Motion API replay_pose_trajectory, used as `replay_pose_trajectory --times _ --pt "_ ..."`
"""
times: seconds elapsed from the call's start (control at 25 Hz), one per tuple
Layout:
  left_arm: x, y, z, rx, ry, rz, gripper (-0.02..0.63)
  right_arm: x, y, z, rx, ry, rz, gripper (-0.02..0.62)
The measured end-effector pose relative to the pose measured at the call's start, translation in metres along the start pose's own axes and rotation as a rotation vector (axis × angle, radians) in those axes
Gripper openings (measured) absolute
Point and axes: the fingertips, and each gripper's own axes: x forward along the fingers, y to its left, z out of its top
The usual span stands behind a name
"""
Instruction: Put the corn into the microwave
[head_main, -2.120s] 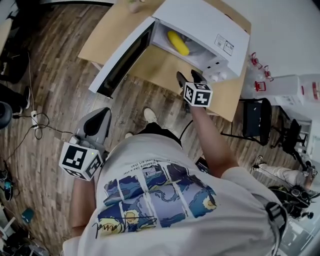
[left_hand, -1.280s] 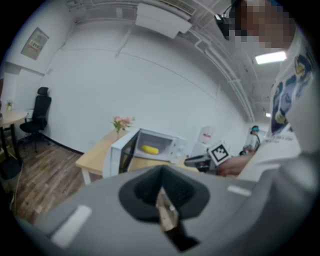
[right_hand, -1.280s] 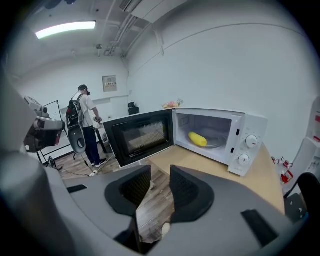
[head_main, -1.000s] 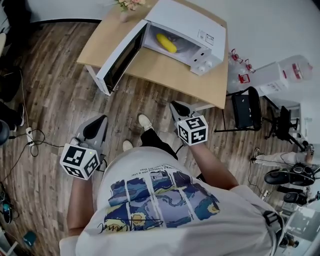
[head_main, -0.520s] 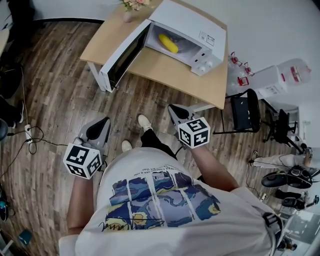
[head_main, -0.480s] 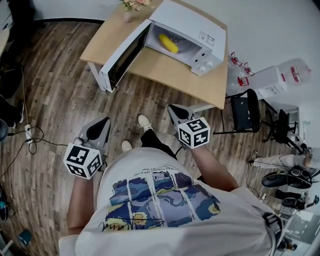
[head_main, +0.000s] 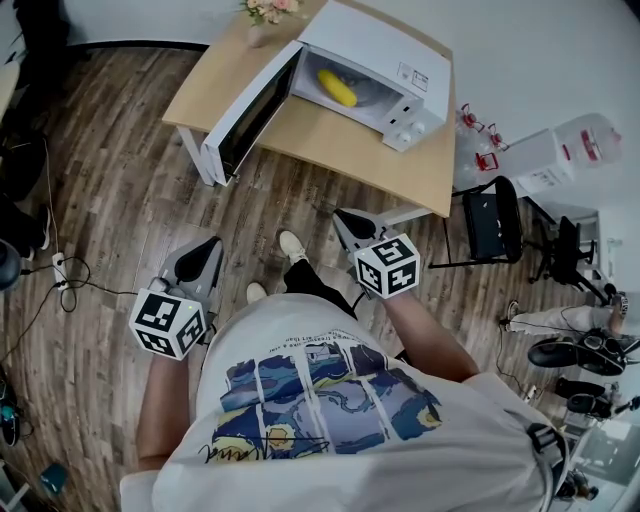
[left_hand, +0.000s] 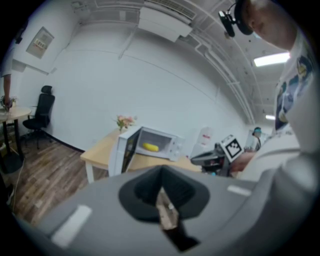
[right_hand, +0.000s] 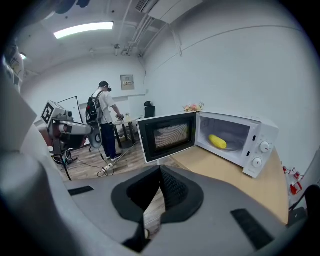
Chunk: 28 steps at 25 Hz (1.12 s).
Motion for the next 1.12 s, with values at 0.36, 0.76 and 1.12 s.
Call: replay_pose_trajectory --times 0.36,0.76,1.12 --pt "0.001 0.003 -0.006 -0.012 0.014 0.000 0.009 0.005 0.009 0.003 -0.033 0.003 0.026 0.008" --pt "0.003 0.006 -0.007 -0.015 0.021 0.006 0.009 0.012 0.013 0.013 -0.053 -0.026 0.060 0.008" --pt "0.004 0.012 -0.002 -0.017 0.022 0.033 0.009 0.024 0.009 0.023 -0.078 -0.026 0.089 0.008"
